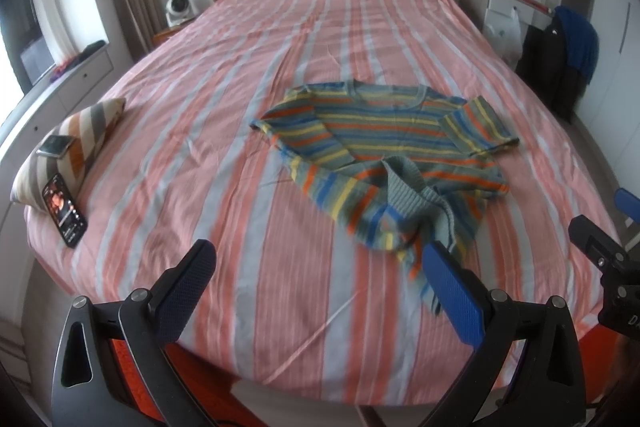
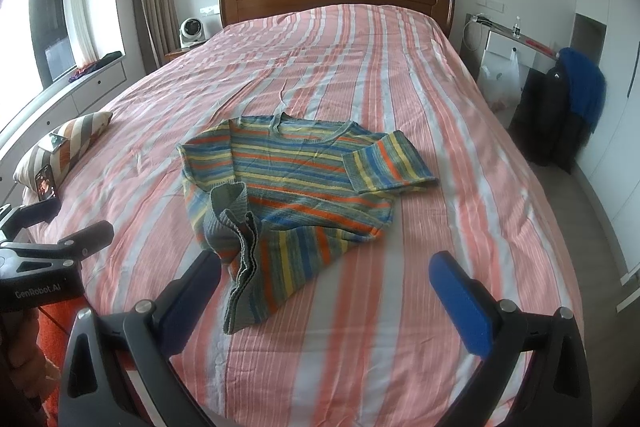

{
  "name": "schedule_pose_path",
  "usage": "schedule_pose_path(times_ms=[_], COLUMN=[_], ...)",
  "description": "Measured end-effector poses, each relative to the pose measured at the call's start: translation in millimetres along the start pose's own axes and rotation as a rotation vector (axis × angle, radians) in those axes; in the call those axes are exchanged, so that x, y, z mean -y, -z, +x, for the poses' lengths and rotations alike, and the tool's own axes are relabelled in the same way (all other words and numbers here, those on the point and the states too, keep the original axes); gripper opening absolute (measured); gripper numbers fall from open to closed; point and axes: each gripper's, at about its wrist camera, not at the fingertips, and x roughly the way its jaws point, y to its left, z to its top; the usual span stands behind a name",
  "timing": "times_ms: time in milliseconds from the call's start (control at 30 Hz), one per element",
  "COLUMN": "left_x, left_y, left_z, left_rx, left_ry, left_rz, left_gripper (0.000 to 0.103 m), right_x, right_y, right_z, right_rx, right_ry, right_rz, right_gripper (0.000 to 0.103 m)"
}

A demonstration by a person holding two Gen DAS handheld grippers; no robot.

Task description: Fold small clothes

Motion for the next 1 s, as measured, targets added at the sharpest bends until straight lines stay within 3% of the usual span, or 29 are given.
schedule_pose_path(times_ms=[300, 600, 667, 833, 933, 1000], left_x=[-4.4, -38.1, -32.4, 0.2, 6.1, 14.7], left_y=[0.8, -5.1, -3.0, -9.9, -28.7, -40.5], left_z=[4.1, 10.6, 13.9, 45.2, 79.2, 106.0], left_rx=[-0.010, -0.017, -0.034, -0.126, -0.155, -0.182], left_ry=[0.009, -0.009, 0.053, 0.288, 0.317, 0.326], left_rz=[0.006, -0.099, -0.092, -0.044, -0.041, -0.024], left_gripper=[0.103, 0.103, 0.103, 0.103, 0.103, 0.102], right_x=[0.6, 8.5, 11.2, 19.2, 22.1, 19.1], right_y=[-0.3, 3.3, 3.0, 7.0, 12.8, 19.8], right_z=[0.6, 1.7, 3.7, 12.3, 19.5, 42.3], right_rx=[-0.004, 0.011, 0.008, -0.010, 0.000, -0.017], right_ry=[0.003, 0.016, 0.017, 0.036, 0.005, -0.090], right_rz=[-0.001, 0.028, 0.032, 0.039, 0.029, 0.004], right_gripper=[0.103, 0.103, 0.103, 0.103, 0.103, 0.103])
